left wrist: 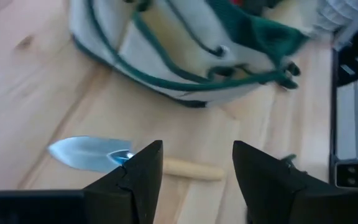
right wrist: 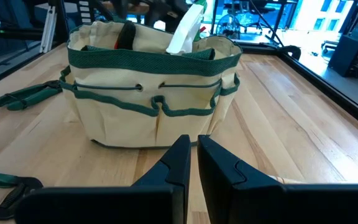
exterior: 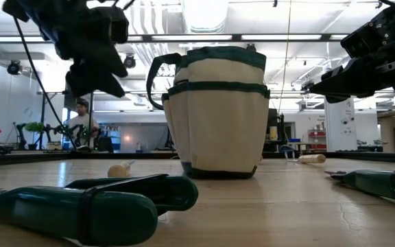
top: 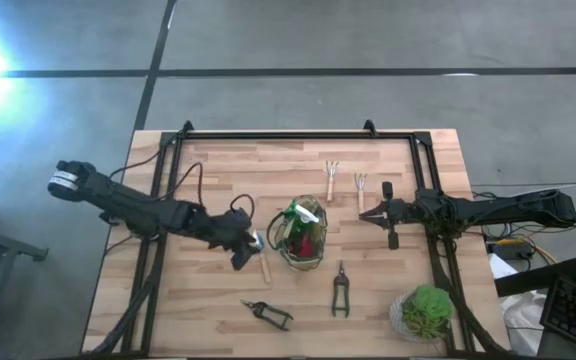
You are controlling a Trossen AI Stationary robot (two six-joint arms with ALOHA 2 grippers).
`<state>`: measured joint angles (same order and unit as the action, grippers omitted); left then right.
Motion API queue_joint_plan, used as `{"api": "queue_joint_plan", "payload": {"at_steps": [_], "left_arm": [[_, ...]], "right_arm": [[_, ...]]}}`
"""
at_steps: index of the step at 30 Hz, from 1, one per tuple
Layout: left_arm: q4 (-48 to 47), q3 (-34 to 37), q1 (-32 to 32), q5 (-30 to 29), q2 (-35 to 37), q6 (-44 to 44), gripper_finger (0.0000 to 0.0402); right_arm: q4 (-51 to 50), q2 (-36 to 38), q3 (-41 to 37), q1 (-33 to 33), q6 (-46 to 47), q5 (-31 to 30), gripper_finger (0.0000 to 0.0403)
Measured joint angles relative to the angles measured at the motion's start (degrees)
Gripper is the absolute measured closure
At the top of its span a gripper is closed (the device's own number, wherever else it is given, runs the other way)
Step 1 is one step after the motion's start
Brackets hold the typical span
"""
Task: Pick & Place Garden tools in Gardening bag
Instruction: Put the left green shear scissors into the white gardening bag
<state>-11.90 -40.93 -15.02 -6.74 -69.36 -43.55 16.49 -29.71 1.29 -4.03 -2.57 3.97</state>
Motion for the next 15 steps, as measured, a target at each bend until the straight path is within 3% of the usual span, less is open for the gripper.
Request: {"api": "queue_joint_plan", "payload": {"at_steps": [3, 9, 15], "left_arm": [[0.5, 0.0, -1.5, -3.5, 0.0, -2.8, 0.0207], [0.9, 0.0, -2.0, -15.9, -1.6, -13.5, 0.0207], [0.9, 0.0, -2.3, -15.3, -5.7, -19.8, 0.0207]], "right_arm": [[0.0, 0.0, 0.0, 0.0, 0.0, 0.0, 0.0376], [0.0, 0.0, 0.0, 0.0, 0.0, 0.0, 0.0376], [0.0, 0.0, 0.0, 0.0, 0.0, 0.0, 0.0376]]}}
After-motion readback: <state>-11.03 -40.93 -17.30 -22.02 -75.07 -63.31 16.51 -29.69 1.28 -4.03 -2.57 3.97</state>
